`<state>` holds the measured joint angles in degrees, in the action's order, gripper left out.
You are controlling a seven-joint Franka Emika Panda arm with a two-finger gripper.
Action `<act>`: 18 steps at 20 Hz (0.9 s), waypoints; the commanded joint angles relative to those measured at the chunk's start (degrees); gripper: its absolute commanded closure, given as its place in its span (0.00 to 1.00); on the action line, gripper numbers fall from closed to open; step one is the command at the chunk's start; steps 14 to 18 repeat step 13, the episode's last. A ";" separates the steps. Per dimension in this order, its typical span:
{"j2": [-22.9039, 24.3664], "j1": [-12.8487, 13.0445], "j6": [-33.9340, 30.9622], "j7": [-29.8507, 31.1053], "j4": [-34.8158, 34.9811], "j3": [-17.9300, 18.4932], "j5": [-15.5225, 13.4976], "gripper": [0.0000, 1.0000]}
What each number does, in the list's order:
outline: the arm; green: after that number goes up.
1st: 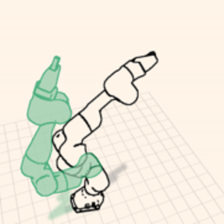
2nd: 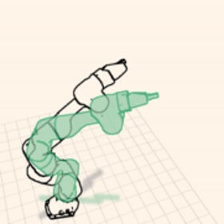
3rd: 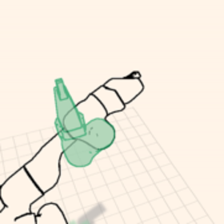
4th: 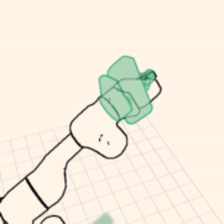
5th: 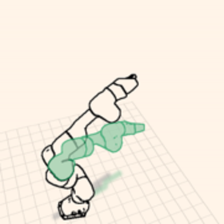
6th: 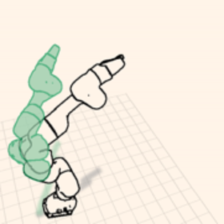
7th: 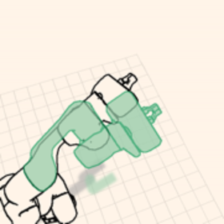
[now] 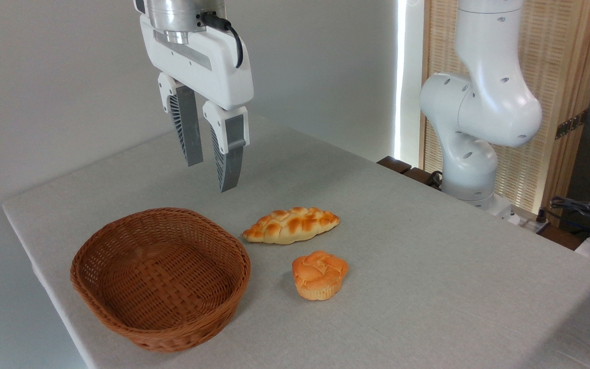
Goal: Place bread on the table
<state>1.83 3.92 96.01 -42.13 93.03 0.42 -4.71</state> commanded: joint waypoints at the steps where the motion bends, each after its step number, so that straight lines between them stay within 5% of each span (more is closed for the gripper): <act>1: -0.77 -0.67 -4.07 0.65 -1.71 -0.59 3.03 0.00; 18: -0.77 -0.67 -4.16 0.56 -1.71 -0.24 3.22 0.00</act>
